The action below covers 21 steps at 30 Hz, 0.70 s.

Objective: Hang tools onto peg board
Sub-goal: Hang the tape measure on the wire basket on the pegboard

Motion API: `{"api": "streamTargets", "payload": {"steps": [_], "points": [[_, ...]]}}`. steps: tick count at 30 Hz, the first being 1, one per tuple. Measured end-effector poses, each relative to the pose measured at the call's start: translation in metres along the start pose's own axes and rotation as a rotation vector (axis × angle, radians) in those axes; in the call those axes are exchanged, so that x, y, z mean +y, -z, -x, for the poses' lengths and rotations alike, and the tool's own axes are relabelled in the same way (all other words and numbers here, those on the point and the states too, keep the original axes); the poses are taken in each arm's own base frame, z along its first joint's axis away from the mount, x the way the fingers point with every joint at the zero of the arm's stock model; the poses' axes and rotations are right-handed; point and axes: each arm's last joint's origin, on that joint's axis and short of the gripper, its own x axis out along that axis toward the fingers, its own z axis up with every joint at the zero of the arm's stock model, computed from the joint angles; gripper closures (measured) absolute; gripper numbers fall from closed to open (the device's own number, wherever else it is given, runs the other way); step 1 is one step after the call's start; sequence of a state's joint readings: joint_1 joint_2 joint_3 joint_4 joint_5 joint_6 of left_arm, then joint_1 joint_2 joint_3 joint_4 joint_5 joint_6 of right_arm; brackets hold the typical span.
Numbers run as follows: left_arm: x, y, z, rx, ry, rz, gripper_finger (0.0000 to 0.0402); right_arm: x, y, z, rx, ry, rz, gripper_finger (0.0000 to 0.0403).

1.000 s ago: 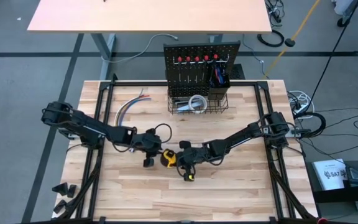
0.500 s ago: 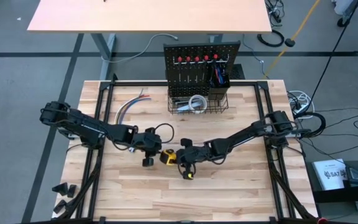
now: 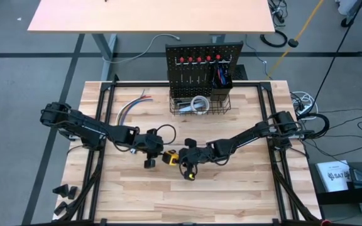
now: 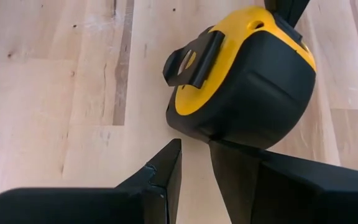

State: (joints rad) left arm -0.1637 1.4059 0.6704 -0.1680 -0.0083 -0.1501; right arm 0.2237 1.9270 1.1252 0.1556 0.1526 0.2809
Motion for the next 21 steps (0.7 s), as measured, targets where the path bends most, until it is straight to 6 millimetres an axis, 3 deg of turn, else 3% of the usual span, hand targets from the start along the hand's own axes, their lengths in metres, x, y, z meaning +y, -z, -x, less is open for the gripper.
{"api": "streamTargets", "payload": {"steps": [21], "points": [[0.017, -0.002, 0.0, -0.003, -0.093, 0.011, 0.0307, -0.01, 0.004, -0.001, 0.042, 0.102, -0.045, 0.0403]]}}
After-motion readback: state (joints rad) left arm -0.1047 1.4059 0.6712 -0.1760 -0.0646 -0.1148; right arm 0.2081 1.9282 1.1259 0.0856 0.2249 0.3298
